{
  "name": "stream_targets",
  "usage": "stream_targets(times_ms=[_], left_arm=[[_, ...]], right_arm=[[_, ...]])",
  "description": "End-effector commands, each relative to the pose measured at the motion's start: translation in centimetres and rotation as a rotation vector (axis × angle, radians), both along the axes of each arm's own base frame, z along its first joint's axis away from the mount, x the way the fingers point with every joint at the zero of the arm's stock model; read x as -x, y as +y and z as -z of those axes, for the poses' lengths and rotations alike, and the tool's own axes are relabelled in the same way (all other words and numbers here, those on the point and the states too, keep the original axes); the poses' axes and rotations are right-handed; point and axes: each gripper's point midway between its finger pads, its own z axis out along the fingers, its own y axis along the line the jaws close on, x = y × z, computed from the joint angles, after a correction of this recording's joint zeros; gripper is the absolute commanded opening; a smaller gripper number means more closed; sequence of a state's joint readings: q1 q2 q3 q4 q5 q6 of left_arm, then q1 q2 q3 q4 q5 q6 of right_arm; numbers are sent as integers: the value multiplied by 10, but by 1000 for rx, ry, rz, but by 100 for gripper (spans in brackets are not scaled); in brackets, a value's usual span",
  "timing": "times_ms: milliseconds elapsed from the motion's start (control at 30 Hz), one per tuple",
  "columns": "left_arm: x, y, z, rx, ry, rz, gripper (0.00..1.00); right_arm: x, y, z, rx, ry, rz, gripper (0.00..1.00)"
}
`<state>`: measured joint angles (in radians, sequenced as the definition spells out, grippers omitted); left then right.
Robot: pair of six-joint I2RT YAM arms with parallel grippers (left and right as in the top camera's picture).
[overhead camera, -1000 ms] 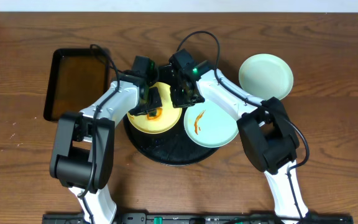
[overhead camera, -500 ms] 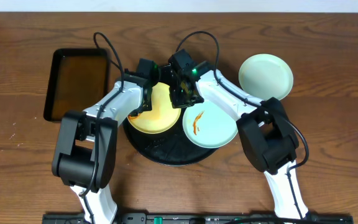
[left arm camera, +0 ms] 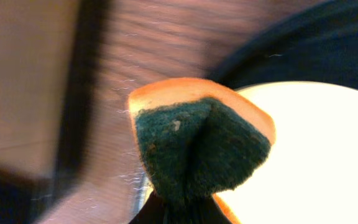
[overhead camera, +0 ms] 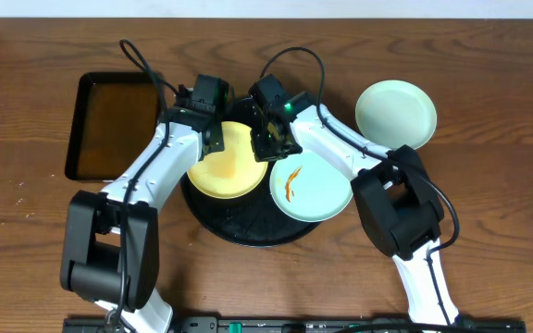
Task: Clean dirty plates on tray and stack at the side
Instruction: 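Scrub the yellow plate with the sponge in the left gripper while right holds it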
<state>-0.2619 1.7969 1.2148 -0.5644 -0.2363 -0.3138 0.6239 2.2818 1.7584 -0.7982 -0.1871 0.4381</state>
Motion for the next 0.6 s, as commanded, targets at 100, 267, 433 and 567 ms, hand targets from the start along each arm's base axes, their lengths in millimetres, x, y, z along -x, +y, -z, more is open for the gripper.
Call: stream_targets(times_ms=[100,267,433,567], left_arm=[[3,-66,23,416,61,-21,8],[8,-68,47,426,118,-88,7],[11,-72,68,415,159,-85,8],[12,-72,84,408,180,-89,8]], right_arm=[[4,-12,6,52,3,9,1],[4,-12,6,52,3,9,1],[4,-12,6,52,3,9,1],[4,-12,6,52,4,9,1]])
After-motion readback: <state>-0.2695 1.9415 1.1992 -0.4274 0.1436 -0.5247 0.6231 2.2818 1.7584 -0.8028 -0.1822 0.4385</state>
